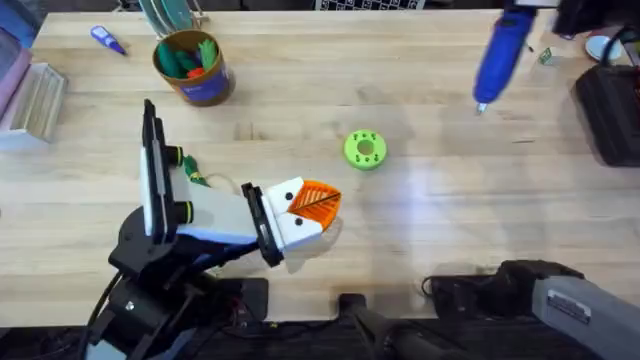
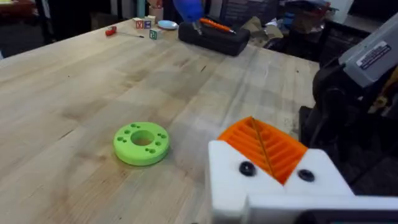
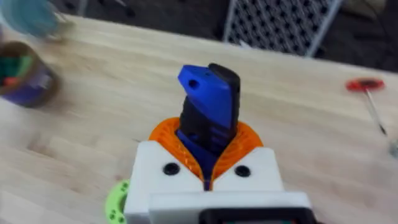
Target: Pick up the gripper from the table and insert it into the empty holder that is missing its gripper. Then pick up a screw, insert it into the mounting hole, and use the screwdriver to tighten it. Finally, clean up the table by picking up the vegetable and placing it into the bucket.
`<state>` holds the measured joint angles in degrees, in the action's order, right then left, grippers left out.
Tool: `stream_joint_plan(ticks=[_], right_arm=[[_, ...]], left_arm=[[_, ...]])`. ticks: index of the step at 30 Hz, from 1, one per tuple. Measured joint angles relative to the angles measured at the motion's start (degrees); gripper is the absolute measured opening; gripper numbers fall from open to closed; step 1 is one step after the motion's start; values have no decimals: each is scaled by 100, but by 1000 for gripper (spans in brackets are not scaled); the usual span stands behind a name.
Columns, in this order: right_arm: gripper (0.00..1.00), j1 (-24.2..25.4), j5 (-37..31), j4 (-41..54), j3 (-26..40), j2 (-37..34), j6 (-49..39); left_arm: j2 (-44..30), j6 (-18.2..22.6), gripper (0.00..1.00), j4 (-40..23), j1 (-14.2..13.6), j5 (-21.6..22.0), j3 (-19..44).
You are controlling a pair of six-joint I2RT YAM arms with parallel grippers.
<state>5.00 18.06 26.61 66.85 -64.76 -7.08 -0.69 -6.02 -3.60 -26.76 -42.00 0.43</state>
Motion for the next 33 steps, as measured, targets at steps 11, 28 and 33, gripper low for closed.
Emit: stream_joint_plan(ticks=[11,28,33], right_arm=[[24,-1361,44,-2866,-1976,1208,1186],[24,-4037,129,-4383,-2558,1308,1712],[24,-4335,129,-4619,-2558,1307,1707]], left_arm=[[0,0,15,0,0,0,0],[0,0,15,0,0,0,0],[0,0,15,-2,0,0,0]])
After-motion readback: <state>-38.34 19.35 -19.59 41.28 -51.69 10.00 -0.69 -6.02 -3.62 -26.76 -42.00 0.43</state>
